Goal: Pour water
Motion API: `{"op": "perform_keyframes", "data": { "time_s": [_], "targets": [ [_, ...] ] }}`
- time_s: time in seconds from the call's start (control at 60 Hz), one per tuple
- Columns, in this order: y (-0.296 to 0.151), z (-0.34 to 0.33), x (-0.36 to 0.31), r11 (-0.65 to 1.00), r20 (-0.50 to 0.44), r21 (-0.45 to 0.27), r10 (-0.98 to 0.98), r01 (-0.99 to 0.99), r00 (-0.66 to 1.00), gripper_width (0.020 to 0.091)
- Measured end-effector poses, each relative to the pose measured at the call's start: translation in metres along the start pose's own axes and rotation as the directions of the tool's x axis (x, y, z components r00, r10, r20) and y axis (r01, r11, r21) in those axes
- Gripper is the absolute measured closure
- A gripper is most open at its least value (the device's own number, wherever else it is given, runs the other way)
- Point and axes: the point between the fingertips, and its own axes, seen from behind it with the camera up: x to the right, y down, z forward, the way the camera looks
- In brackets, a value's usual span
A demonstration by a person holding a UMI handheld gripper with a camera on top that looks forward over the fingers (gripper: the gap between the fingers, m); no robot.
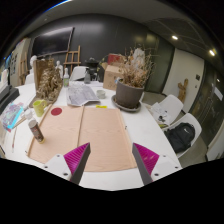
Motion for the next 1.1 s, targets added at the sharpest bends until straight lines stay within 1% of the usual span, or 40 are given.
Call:
{"op": "perform_keyframes", "data": {
  "time_s": [0.117,0.233,0.317,0.45,0.55,0.633,0.7,0.817,0.867,0.933,0.967,1.017,1.067,1.1],
  "targets": [
    [0.004,-0.001,-0.025,1.000,0.041,-0.005,-0.018,0.019,0.999,0.0245],
    [0.013,-0.004,-0.077,0.999,0.093,-0.011,-0.031,0.032,0.995,0.0245],
    [0.018,-0.006,-0.123,0.999,0.148,-0.007,-0.035,0.037,0.988,0.0241],
    [0.021,-0.007,-0.209,0.999,0.275,0.025,-0.040,0.034,0.961,0.0244],
    [0.013,-0.002,-0.265,0.997,0.332,0.071,-0.051,0.029,0.942,0.0241],
    [0.005,0.010,-0.305,0.993,0.357,0.117,-0.070,0.029,0.932,0.0243],
    [-0.002,0.027,-0.329,0.988,0.354,0.153,-0.079,0.026,0.932,0.0243],
    [-0.012,0.062,-0.359,0.982,0.337,0.190,-0.060,-0.005,0.940,0.0246],
    [-0.015,0.079,-0.368,0.981,0.333,0.195,-0.047,-0.020,0.942,0.0256],
    [-0.018,0.097,-0.378,0.979,0.329,0.200,-0.025,-0.044,0.944,0.0291],
    [-0.017,0.105,-0.382,0.979,0.328,0.198,-0.018,-0.051,0.944,0.0330],
    [-0.014,0.115,-0.386,0.981,0.324,0.185,-0.006,-0.057,0.946,0.0450],
    [-0.014,0.128,-0.386,0.982,0.313,0.180,0.002,-0.062,0.950,0.0604],
    [-0.014,0.125,-0.389,0.979,0.315,0.191,0.005,-0.068,0.949,0.0674]
  ]
}}
